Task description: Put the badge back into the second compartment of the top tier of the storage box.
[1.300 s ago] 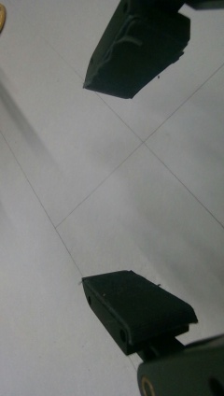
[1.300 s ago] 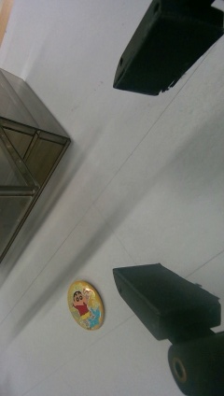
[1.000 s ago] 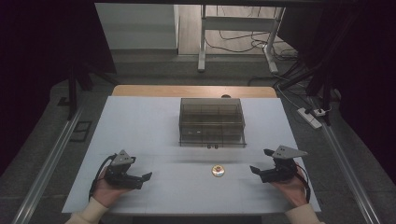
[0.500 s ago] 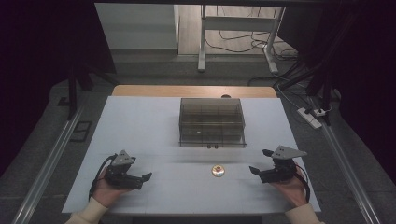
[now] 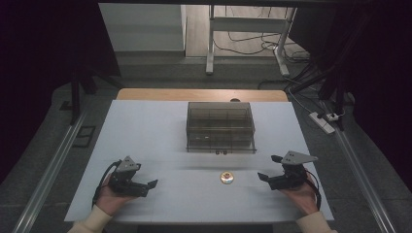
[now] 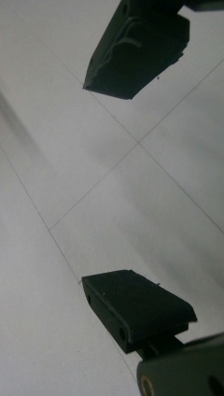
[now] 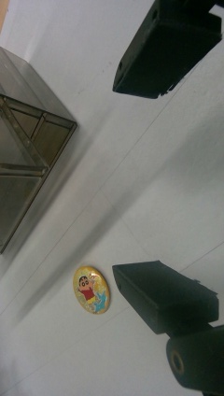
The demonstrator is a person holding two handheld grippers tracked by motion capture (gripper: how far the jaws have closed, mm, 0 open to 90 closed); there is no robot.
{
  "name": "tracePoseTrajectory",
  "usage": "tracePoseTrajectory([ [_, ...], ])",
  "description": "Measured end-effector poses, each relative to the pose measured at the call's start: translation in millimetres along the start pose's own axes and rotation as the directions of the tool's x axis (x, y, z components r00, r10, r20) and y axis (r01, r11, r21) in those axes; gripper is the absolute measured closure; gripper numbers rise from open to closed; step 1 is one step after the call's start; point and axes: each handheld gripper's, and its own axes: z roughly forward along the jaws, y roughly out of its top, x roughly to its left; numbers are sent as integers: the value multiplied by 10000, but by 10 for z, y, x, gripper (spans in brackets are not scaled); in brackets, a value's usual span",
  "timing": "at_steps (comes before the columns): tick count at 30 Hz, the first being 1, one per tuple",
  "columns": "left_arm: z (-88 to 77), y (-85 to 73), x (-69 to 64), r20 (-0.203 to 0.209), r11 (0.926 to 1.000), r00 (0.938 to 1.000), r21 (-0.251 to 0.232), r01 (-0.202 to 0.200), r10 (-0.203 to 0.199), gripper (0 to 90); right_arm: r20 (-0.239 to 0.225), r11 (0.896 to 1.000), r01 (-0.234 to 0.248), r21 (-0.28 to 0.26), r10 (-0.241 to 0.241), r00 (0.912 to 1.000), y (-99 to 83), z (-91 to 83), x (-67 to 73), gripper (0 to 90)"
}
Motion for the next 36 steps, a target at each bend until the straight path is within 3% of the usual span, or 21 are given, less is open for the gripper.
tracePoseTrajectory([
  [36,0,12,21,51,10000,10000,38,42,-43,90,-662,9986,412,327,-390,9970,183,195,195,117],
])
